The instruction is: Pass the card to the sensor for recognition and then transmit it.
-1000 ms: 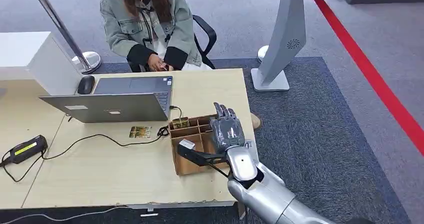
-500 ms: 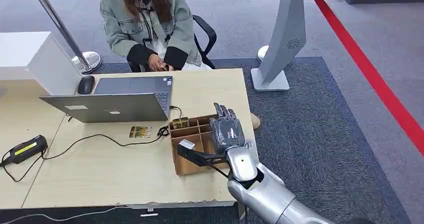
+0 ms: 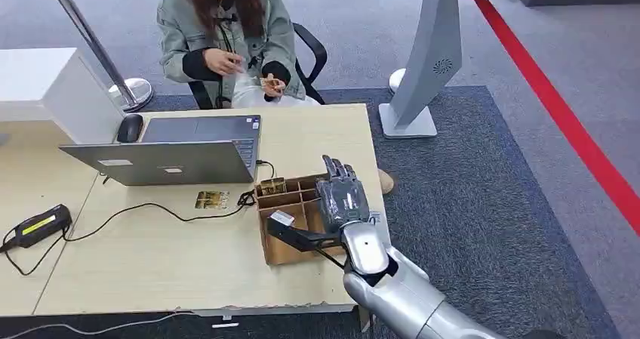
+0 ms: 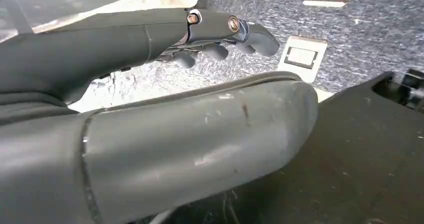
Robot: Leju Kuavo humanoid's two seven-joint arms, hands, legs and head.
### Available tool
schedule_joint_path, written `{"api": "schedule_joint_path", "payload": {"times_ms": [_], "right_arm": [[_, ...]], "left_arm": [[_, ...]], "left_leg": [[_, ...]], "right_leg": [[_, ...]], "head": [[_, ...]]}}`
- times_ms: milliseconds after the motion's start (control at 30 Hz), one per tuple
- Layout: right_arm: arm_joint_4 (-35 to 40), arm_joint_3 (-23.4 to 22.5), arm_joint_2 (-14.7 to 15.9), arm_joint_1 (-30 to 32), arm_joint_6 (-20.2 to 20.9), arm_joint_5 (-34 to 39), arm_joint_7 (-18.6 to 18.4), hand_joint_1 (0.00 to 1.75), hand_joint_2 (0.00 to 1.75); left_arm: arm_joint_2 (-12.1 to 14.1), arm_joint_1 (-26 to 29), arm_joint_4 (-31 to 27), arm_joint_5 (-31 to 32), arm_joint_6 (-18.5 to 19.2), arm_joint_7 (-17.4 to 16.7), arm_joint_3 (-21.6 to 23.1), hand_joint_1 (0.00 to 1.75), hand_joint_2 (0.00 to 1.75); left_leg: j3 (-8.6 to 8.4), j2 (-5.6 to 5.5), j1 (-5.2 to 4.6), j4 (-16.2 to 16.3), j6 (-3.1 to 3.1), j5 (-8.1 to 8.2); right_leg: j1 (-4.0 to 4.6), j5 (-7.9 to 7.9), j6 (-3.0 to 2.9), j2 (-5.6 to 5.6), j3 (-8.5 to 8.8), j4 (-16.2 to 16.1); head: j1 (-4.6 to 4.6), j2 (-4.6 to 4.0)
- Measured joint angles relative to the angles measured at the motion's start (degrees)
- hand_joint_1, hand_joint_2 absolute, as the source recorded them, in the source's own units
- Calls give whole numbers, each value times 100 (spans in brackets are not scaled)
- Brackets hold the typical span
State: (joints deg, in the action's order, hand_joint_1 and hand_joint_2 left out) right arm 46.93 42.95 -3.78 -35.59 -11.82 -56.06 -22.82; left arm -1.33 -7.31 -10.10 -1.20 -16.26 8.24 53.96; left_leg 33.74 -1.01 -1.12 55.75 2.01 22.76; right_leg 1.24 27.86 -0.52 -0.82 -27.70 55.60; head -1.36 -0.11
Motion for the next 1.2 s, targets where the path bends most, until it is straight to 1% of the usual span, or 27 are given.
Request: {"api": "schedule_joint_path", "payload": {"times_ms": [33,100,300,400,433,633,967,1200], "right_arm": [[-4,0,0,0,-22,11,7,154,175],[-13,0,0,0,-44,20,9,152,175],[-68,-2,-9,-10,-123,18,16,155,175],[-20,-2,11,-29,-79,-44,-13,154,175],[31,-2,20,-38,-24,-66,-55,155,175],[521,-48,138,-128,275,-94,-291,157,175],[1416,-159,360,-263,406,-52,-439,157,175],[2053,-293,547,-414,603,-59,-607,154,175]], "left_arm": [[0,-1,0,0,-2,0,-2,0,0],[0,0,0,0,-4,0,-2,0,0],[-20,0,0,0,-9,0,-42,0,0],[-20,4,0,-4,9,0,-72,0,0],[-20,5,0,-4,24,0,-92,0,0],[-9,15,0,-4,77,0,-140,0,0],[31,21,0,-70,181,0,-186,0,0],[63,32,2,-74,210,0,-260,0,0]], "left_leg": [[0,0,0,0,0,0],[0,0,0,0,0,0],[0,0,0,0,0,0],[0,0,0,0,0,0],[0,0,0,0,0,0],[-1,0,0,1,-1,-1],[-1,1,0,1,-1,-1],[-1,0,0,1,-1,-1]], "right_leg": [[0,0,0,0,0,0],[0,0,0,0,0,0],[0,0,0,0,0,0],[0,0,0,0,0,0],[0,0,0,0,0,0],[0,-1,0,0,0,0],[0,-1,0,0,0,1],[0,-1,0,0,0,0]], "head": [[2,0],[2,0],[2,0],[2,0],[2,0],[2,0],[2,0],[0,0]]}}
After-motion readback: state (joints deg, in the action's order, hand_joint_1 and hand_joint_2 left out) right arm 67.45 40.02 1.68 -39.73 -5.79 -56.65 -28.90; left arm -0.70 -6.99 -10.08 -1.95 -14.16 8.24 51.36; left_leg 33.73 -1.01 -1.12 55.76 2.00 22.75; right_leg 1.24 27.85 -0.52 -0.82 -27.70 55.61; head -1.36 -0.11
